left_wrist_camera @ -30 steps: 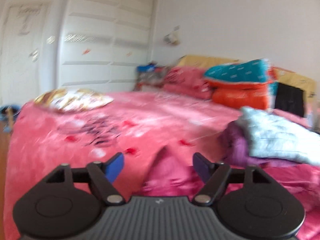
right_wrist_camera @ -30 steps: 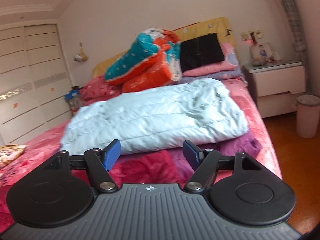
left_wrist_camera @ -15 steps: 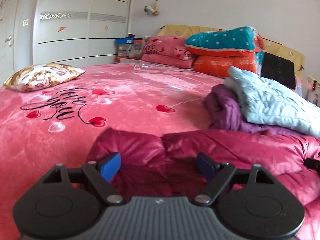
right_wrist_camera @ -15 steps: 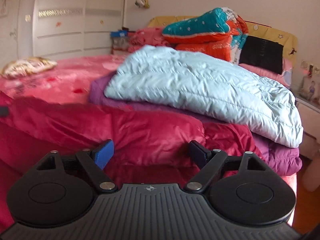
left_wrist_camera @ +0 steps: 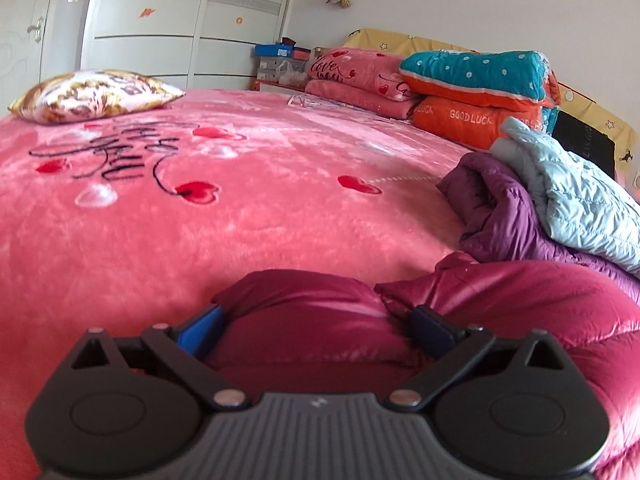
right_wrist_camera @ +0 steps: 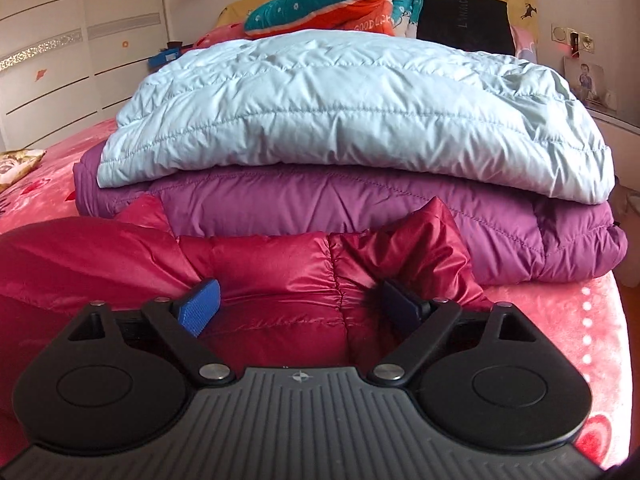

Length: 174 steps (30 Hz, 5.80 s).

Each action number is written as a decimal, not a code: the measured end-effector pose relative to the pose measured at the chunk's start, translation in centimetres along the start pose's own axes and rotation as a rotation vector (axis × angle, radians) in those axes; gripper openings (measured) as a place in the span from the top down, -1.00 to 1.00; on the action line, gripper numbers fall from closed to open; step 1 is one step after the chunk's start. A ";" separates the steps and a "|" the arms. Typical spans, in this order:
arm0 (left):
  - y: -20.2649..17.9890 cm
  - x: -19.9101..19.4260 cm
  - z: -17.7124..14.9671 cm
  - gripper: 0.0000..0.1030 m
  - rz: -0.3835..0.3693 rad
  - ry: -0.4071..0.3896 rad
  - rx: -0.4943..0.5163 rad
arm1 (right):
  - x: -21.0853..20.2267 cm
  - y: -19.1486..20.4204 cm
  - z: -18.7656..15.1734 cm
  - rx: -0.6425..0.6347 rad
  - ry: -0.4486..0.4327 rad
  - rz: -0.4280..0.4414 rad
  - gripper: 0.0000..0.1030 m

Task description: Fold large clothes

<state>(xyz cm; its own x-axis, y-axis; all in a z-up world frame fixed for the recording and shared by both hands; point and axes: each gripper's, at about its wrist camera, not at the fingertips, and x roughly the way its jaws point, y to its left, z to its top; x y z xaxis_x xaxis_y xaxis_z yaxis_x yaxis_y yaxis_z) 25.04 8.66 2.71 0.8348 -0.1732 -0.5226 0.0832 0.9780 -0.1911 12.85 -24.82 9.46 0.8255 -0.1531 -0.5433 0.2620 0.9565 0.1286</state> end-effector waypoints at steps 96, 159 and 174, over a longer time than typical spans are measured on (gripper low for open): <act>-10.4 -29.1 -3.5 -0.99 -0.071 -0.013 0.350 | -28.7 -4.8 -8.8 0.135 -0.066 0.049 -1.00; 4.6 3.4 1.8 -0.99 -0.621 0.675 -0.268 | 5.5 -11.3 -3.7 0.586 0.532 0.860 -1.00; 1.8 -0.9 3.9 0.12 -0.507 0.596 -0.265 | -1.5 -6.7 -0.1 0.427 0.508 0.542 -0.04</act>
<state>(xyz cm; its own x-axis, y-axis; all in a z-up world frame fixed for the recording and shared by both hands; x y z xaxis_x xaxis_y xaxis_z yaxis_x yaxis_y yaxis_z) 26.58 11.00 6.07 0.2956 -0.6913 -0.6593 0.1785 0.7179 -0.6728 9.79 -31.00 9.34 0.5937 0.5260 -0.6089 0.1456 0.6740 0.7242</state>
